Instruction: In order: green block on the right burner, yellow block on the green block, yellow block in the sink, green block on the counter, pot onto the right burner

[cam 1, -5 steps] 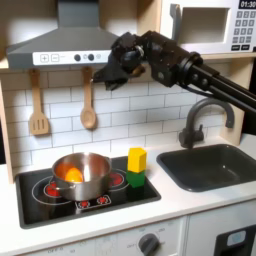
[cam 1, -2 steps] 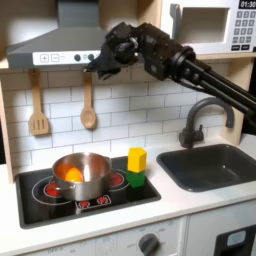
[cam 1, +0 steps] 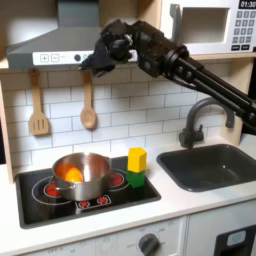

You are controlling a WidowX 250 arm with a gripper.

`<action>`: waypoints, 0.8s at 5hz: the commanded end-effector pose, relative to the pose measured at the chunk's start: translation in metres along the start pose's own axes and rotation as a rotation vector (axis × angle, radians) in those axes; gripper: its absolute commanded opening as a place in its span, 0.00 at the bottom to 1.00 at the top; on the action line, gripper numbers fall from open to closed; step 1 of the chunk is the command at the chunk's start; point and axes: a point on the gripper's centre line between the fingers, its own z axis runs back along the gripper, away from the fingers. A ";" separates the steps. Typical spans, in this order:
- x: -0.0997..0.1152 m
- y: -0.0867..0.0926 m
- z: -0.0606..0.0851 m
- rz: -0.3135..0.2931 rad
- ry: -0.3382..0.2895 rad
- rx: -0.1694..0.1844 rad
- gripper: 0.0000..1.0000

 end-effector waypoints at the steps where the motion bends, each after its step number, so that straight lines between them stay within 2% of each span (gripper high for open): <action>1: 0.003 -0.004 0.007 0.003 -0.013 -0.010 0.00; 4: 0.006 -0.007 0.009 0.007 -0.013 -0.016 0.00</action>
